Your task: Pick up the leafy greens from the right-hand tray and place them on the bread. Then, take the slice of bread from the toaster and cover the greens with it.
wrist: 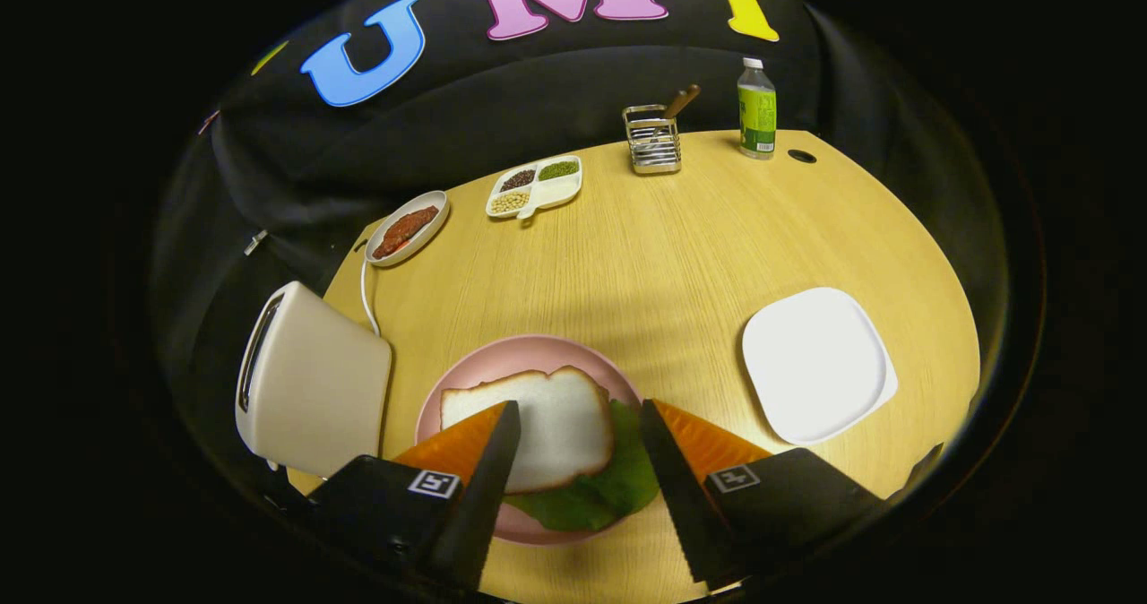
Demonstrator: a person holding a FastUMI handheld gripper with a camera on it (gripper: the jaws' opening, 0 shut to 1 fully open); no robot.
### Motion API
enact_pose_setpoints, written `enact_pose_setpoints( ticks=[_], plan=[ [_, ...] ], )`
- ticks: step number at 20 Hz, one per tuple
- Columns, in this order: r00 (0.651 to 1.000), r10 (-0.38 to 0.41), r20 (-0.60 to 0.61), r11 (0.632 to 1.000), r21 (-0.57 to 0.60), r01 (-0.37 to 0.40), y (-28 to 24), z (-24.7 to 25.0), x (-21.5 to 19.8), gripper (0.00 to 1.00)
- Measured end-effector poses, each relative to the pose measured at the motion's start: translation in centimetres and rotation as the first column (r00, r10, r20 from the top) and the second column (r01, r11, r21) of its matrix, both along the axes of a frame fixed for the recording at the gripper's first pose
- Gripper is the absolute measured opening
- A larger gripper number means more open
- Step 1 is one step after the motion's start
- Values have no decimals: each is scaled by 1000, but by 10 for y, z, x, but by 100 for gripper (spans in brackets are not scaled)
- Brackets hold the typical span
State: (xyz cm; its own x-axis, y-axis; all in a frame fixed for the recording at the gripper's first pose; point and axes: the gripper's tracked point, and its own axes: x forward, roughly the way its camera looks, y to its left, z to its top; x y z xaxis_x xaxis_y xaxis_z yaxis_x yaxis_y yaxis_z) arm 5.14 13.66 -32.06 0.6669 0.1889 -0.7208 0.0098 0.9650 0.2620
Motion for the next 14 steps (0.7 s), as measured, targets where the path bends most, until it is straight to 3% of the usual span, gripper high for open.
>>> enact_pose_setpoints(
  ticks=[3,9,14],
  plan=[
    [999,-9,45,1000,-28,11,-11,18,0,100],
    [975,-25,219,993,-104,48,-46,94,-2,99],
    [909,-2,417,978,-188,88,-83,188,-12,99]
  ],
)
